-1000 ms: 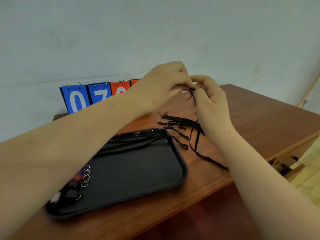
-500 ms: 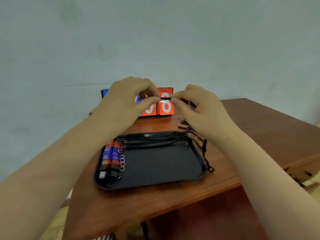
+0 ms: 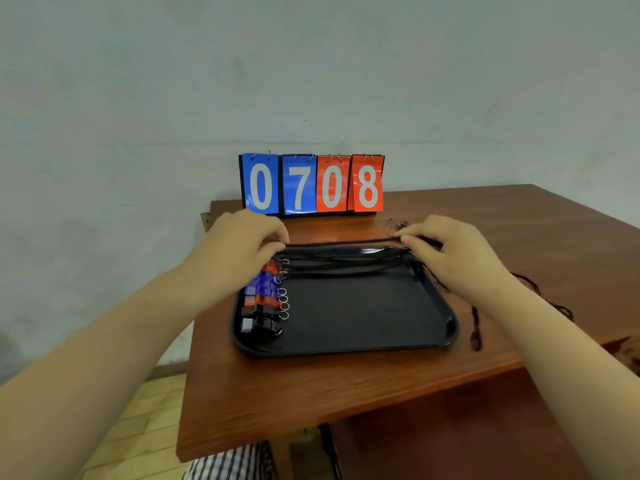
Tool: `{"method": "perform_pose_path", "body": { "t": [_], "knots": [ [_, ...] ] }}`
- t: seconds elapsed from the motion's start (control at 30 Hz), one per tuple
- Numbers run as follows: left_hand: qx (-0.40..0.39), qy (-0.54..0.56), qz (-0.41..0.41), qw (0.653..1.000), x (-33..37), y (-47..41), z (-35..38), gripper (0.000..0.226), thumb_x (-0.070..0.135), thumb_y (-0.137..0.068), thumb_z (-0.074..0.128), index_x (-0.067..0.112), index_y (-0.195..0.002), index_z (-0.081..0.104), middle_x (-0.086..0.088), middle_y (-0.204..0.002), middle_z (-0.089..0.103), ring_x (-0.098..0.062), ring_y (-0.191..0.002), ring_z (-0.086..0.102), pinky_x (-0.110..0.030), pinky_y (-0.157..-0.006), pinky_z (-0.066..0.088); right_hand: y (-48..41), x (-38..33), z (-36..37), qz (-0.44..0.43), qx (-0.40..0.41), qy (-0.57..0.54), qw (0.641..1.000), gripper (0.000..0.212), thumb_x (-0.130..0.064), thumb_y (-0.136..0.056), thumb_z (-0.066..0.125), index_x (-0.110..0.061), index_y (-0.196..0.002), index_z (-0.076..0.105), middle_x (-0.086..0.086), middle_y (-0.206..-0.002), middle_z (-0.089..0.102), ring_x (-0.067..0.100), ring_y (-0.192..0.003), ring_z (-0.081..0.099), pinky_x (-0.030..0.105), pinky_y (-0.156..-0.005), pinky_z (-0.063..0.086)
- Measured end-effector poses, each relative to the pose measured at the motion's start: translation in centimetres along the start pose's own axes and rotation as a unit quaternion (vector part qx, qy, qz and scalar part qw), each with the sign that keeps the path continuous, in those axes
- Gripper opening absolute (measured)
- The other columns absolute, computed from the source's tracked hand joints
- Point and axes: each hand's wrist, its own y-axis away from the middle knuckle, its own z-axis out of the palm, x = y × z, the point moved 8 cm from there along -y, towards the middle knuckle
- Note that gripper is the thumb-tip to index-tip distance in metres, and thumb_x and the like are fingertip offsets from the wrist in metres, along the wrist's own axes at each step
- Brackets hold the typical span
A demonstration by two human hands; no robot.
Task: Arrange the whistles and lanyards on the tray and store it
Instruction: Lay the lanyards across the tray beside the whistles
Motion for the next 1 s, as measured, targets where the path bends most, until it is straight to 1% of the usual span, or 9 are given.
{"method": "perform_pose_path", "body": {
  "t": [0.07,0.13,0.2,0.33,0.4,0.53,0.6,0.77,1.0],
  "knots": [
    [-0.046,-0.031,-0.009,0.998,-0.9,-0.3,2.0,0.010,0.027,-0.096,0.060,0.026,-0.101,0.069,0.016,-0.087,0.061,-0.006,-0.087,0.053,-0.035,-0.092,0.047,0.1,2.6,1.2,0.029,-0.012,0.008,0.999,0.022,-0.030,-0.098,0.056,-0.031,-0.113,0.072,-0.015,-0.090,0.062,0.005,-0.086,0.057,0.030,-0.079,0.049],
    [-0.078,-0.058,-0.013,0.995,-1.8,-0.7,3.7,0.010,0.027,-0.097,0.059,0.027,-0.102,0.068,0.013,-0.096,0.066,-0.008,-0.093,0.056,-0.035,-0.093,0.047,0.3,5.1,2.3,0.056,-0.017,0.008,0.998,0.022,-0.029,-0.097,0.058,-0.028,-0.113,0.073,-0.016,-0.086,0.060,0.001,-0.080,0.054,0.025,-0.073,0.043],
    [-0.102,-0.096,-0.013,0.990,-2.4,-1.1,5.2,0.010,0.028,-0.097,0.059,0.028,-0.100,0.068,0.009,-0.100,0.066,-0.011,-0.094,0.058,-0.032,-0.088,0.045,0.6,7.7,3.2,0.083,-0.013,0.000,0.996,0.021,-0.025,-0.097,0.059,-0.024,-0.112,0.074,-0.017,-0.083,0.059,-0.001,-0.076,0.052,0.024,-0.072,0.038],
    [-0.132,-0.148,-0.009,0.980,-3.5,-2.0,7.5,0.012,0.028,-0.097,0.058,0.031,-0.102,0.068,0.008,-0.104,0.062,-0.013,-0.097,0.055,-0.028,-0.080,0.034,1.6,12.1,4.7,0.141,0.023,-0.028,0.989,0.019,-0.022,-0.096,0.060,-0.021,-0.108,0.075,-0.006,-0.093,0.067,0.015,-0.092,0.061,0.029,-0.079,0.044],
    [-0.133,-0.150,-0.008,0.980,-3.8,-2.3,8.2,0.012,0.028,-0.097,0.058,0.032,-0.101,0.069,0.009,-0.103,0.062,-0.012,-0.095,0.052,-0.028,-0.080,0.032,2.3,13.3,5.7,0.151,0.047,-0.027,0.987,0.019,-0.023,-0.097,0.060,-0.021,-0.108,0.075,-0.005,-0.093,0.066,0.015,-0.091,0.060,0.028,-0.075,0.043],
    [-0.148,-0.156,0.002,0.977,-3.7,-2.7,9.3,0.010,0.027,-0.097,0.058,0.032,-0.099,0.067,0.012,-0.099,0.062,-0.011,-0.096,0.053,-0.029,-0.084,0.034,2.9,14.6,6.1,0.153,0.099,-0.020,0.983,0.020,-0.025,-0.096,0.060,-0.017,-0.108,0.075,-0.010,-0.084,0.061,0.010,-0.081,0.057,0.023,-0.066,0.040],
    [-0.156,-0.151,-0.006,0.976,-3.8,-2.7,9.6,0.008,0.026,-0.096,0.060,0.032,-0.094,0.065,0.014,-0.094,0.061,-0.010,-0.094,0.053,-0.031,-0.089,0.036,2.7,14.6,6.2,0.141,0.098,-0.009,0.985,0.019,-0.026,-0.096,0.062,-0.018,-0.107,0.075,-0.011,-0.083,0.060,0.010,-0.079,0.057,0.021,-0.063,0.039],
    [-0.162,-0.118,-0.029,0.979,-3.9,-3.2,10.0,0.014,0.024,-0.091,0.065,0.032,-0.082,0.058,0.016,-0.082,0.059,-0.009,-0.088,0.053,-0.031,-0.090,0.034,2.9,14.5,6.1,0.139,0.108,-0.003,0.984,0.018,-0.027,-0.095,0.061,-0.019,-0.106,0.073,-0.007,-0.097,0.066,0.011,-0.090,0.060,0.027,-0.074,0.045],
    [-0.176,-0.125,-0.013,0.976,-3.0,-3.3,10.8,0.016,0.019,-0.090,0.062,0.032,-0.081,0.059,0.011,-0.085,0.063,-0.009,-0.087,0.056,-0.026,-0.084,0.029,3.3,14.7,5.8,0.173,0.118,-0.045,0.977,0.005,-0.029,-0.092,0.066,-0.026,-0.096,0.065,-0.013,-0.087,0.063,0.010,-0.083,0.059,0.027,-0.067,0.044]
  ]
}}
